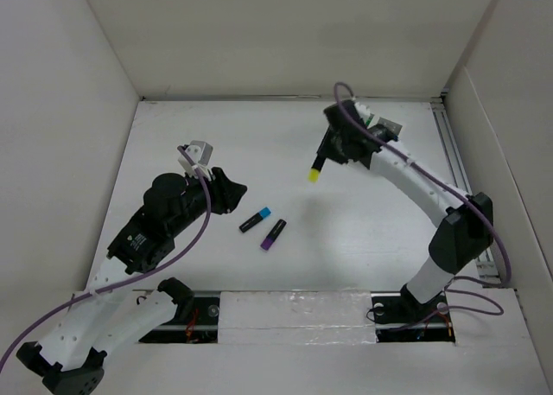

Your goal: Organize the desk

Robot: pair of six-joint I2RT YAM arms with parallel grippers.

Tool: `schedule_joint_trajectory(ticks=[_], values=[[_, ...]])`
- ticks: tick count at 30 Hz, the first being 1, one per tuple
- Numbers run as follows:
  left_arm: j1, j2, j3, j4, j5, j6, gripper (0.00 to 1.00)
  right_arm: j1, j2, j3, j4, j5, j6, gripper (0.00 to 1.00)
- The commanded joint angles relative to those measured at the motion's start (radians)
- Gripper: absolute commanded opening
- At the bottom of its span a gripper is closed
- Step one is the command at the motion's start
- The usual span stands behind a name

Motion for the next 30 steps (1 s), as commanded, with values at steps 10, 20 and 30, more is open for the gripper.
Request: schedule_joint_trajectory(ticks=[10, 20, 30], values=[[-0.003, 0.053, 0.116, -0.012, -0.051, -0.106, 0.35, -0.425, 0.226, 0.431, 0.229, 0.014, -0.297, 0.06], [-0.003, 0.178, 0.199, -0.009, -0.154, -0.14, 0.36, -0.467, 0.399, 0.552, 0.344, 0.049, -0.425, 0.07], [-0.003, 0.177, 0.216, -0.058, -0.209, -0.172, 0.37, -0.387, 0.387, 0.42, 0.494, 0.144, -0.509, 0.14]])
